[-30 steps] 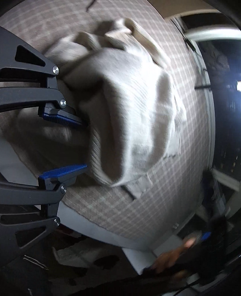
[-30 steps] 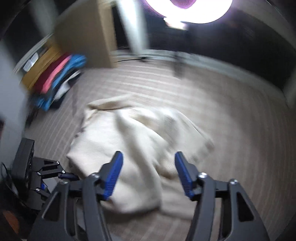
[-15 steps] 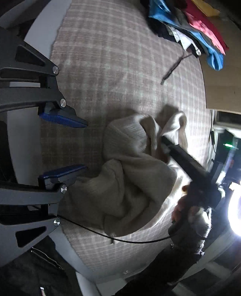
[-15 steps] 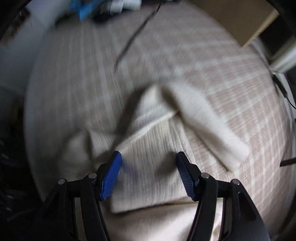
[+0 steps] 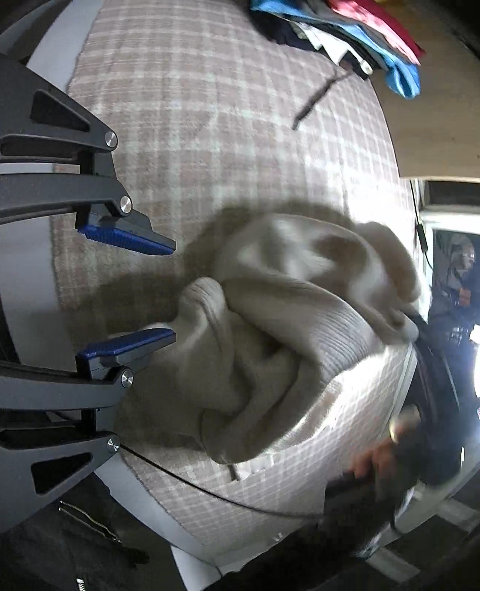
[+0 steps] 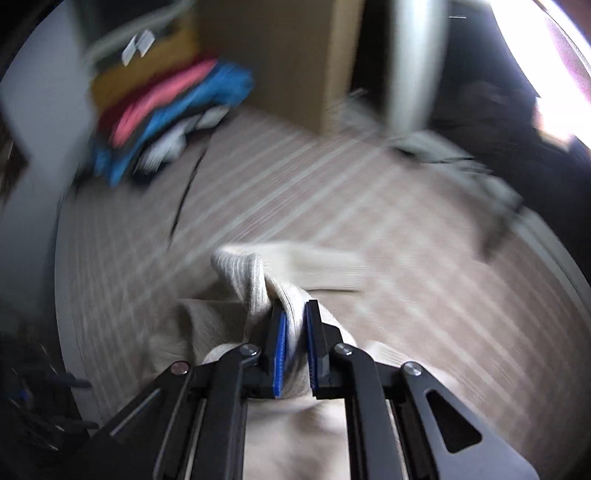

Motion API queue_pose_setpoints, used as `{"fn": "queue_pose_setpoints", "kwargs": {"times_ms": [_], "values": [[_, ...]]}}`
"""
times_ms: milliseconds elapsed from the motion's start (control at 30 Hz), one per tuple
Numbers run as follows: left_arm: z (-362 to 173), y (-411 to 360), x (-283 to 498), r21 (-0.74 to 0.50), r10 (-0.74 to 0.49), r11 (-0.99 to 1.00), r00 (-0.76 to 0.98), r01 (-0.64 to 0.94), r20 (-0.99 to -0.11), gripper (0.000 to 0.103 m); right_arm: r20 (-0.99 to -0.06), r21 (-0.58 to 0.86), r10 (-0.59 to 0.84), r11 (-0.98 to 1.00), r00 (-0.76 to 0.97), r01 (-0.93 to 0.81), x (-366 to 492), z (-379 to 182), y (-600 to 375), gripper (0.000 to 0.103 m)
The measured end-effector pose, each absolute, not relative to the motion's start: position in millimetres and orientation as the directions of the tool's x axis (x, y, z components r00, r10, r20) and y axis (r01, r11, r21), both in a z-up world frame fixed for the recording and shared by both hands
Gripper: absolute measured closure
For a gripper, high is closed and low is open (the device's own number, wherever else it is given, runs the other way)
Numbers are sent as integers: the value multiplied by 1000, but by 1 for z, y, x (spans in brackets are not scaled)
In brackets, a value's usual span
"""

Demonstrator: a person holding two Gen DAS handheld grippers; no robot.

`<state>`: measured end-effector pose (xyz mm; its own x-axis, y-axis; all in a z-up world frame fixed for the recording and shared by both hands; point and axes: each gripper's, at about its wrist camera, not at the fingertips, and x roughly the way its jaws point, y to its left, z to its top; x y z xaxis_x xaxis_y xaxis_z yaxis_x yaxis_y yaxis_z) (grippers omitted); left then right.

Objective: Fold clothes

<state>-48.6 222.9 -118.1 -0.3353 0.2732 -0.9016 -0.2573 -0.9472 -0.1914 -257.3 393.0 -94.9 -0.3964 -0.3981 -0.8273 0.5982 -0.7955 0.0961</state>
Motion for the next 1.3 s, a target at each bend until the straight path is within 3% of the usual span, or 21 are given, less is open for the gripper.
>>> {"fn": "queue_pose_setpoints", "kwargs": {"times_ms": [167,233,367,500,567,667,733,767,800,867,900,967,1100,1167,1200,1267,1300], "values": [[-111,243,-68,-182,303,-919,-331,-350,-893,62,-737,75,-247,-955,-629,288,-227,-42,518,96],[-108,252,-78,-182,322,-902,-330,-391,-887,58,-741,66,-156,-985,-653,160,-207,-37,570,96],[-112,262,-97,-215,346,-893,-299,-396,-889,56,-802,-10,-18,-999,-597,44,-176,-54,619,96],[-119,268,-99,-182,310,-896,-277,-406,-910,55,-810,-258,251,-964,-530,-61,-156,-80,637,95],[-121,262,-94,-168,296,-900,-280,-402,-913,54,-844,-331,342,-938,-412,-101,-150,-101,654,95],[-129,246,-92,-170,274,-918,-262,-358,-926,51,-909,-241,255,-967,-329,-85,-143,-105,661,92],[-138,238,-93,-178,266,-927,-244,-329,-933,51,-923,-54,46,-998,-383,11,-143,-84,644,89],[-141,238,-93,-185,267,-929,-234,-322,-935,51,-913,-5,-32,-996,-408,90,-147,-73,627,76],[-145,239,-94,-196,276,-926,-222,-323,-935,51,-898,41,-110,-985,-426,169,-152,-63,609,48],[-153,244,-97,-218,293,-919,-199,-328,-935,51,-861,53,-212,-942,-463,332,-166,-52,567,24],[-156,247,-98,-227,299,-917,-188,-329,-936,51,-855,22,-218,-922,-470,387,-173,-56,552,24],[-163,256,-99,-233,304,-910,-169,-343,-938,51,-883,-31,-201,-876,-424,481,-195,-82,525,24],[-173,270,-101,-256,324,-894,-136,-368,-936,57,-963,65,-195,-839,-187,540,-221,-145,506,24],[-174,272,-103,-287,358,-883,-138,-372,-923,76,-959,158,-256,-836,-119,525,-224,-161,507,27],[-174,271,-105,-303,376,-878,-141,-371,-916,91,-945,191,-300,-829,-130,525,-221,-158,508,52],[-172,268,-108,-310,388,-876,-158,-370,-908,97,-922,241,-361,-820,-142,519,-212,-147,510,89],[-168,265,-110,-315,397,-874,-169,-371,-902,97,-918,223,-355,-830,-177,512,-206,-138,512,90]]}}
